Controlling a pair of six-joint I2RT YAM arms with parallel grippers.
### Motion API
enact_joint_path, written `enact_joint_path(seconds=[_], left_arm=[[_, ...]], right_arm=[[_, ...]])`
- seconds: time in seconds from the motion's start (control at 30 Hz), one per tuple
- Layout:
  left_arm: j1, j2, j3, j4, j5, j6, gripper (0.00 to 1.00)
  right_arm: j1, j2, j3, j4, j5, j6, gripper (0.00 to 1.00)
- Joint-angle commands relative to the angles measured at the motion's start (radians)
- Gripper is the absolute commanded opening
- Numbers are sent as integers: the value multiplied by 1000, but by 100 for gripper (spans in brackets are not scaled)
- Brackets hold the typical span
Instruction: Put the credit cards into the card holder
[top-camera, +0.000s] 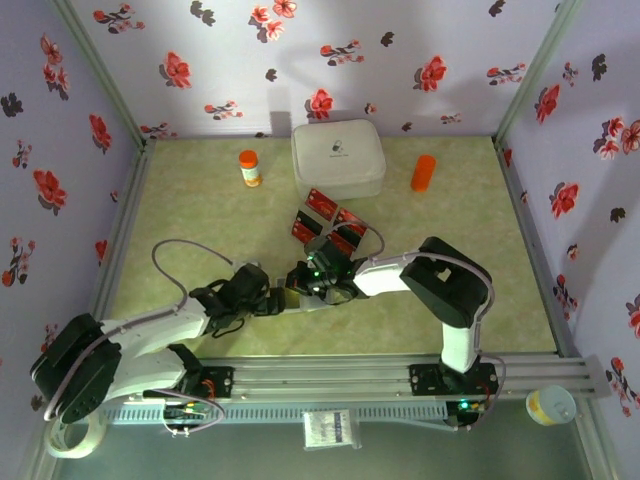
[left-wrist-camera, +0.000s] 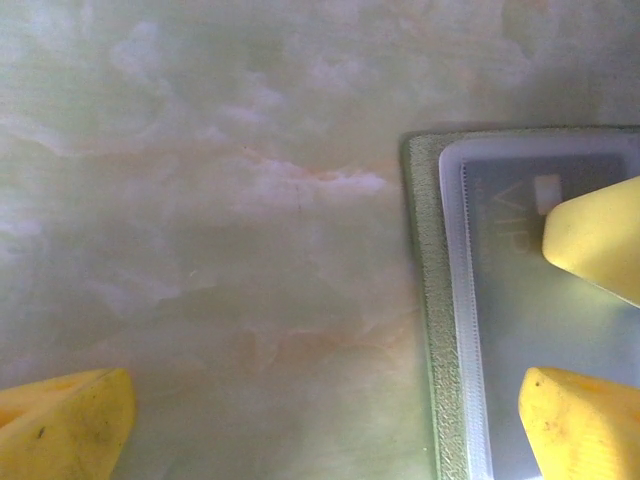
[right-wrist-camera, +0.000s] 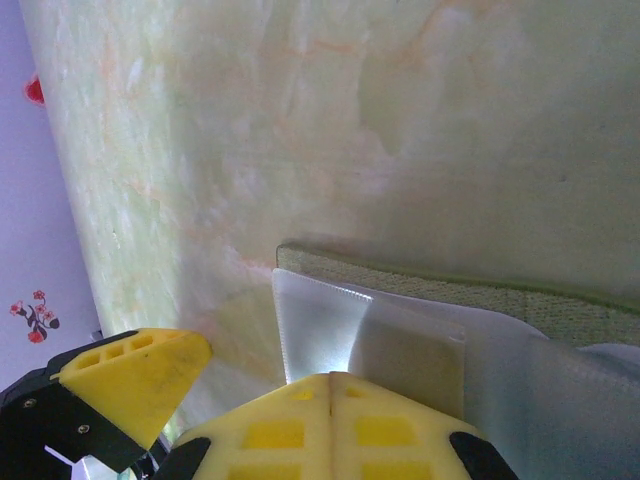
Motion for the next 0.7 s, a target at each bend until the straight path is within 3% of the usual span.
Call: enact_joint_path(seconds=[0.0,0.37,0.67], left_arm=[[-13,46,-22,49,53,-23,99],[-16,53,-33,55,47,-24,99],[-18,18,-17,34,47,-26,100]], right_arm=[[-13,-38,9,-4,-12,-2,4],[-42,-78,-2,-100,7,-72,5],[-35,-34,-13,-67,-7,-59,4]])
